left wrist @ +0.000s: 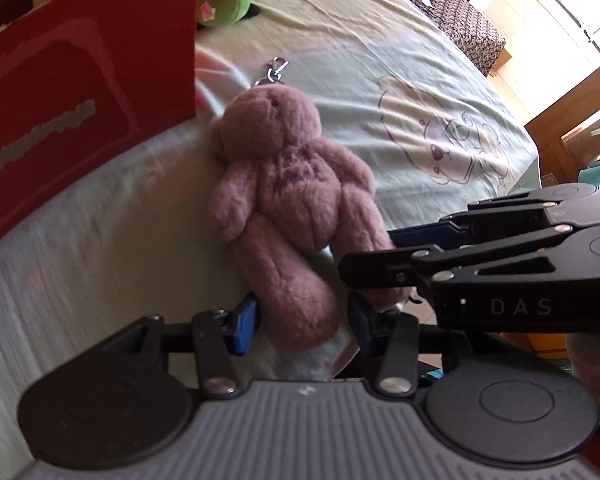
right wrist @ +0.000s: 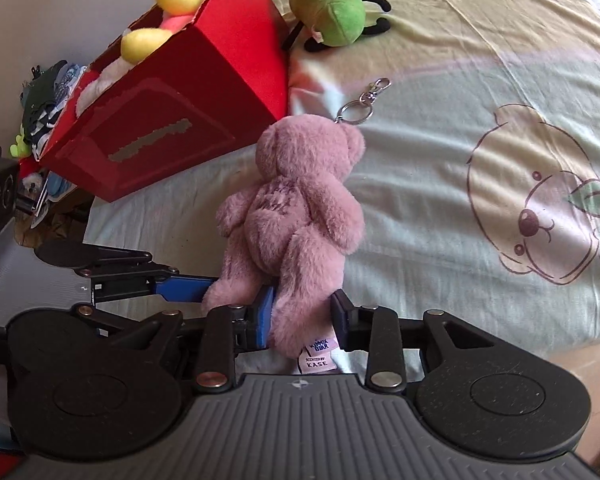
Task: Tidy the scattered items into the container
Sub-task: 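Close the right gripper on the teddy bear while the left gripper grasps it too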
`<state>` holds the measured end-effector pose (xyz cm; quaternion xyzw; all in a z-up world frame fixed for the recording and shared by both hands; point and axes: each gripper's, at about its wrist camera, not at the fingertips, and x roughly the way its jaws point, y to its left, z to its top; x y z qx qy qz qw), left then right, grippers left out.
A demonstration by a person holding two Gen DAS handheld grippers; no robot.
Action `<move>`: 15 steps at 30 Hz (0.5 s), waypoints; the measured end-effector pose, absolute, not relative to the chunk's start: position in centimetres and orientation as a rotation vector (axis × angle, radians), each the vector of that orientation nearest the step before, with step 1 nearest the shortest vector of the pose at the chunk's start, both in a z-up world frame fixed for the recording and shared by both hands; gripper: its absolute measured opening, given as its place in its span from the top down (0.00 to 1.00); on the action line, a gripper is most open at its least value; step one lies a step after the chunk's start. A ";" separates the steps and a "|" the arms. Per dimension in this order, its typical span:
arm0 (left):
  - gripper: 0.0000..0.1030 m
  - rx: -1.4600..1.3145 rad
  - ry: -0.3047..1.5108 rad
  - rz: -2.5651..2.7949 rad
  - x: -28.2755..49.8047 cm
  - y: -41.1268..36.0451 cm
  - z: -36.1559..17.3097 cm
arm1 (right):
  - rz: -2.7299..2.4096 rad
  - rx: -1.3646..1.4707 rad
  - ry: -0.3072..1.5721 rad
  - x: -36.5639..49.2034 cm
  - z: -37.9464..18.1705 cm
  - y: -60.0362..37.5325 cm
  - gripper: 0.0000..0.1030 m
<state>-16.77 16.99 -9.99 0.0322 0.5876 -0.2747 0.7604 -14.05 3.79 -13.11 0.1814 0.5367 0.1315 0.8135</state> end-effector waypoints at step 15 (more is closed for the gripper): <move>0.36 -0.055 1.188 -0.562 -15.2 19.3 -8.3 | 0.210 0.556 1.057 -12.7 -12.4 0.8 0.45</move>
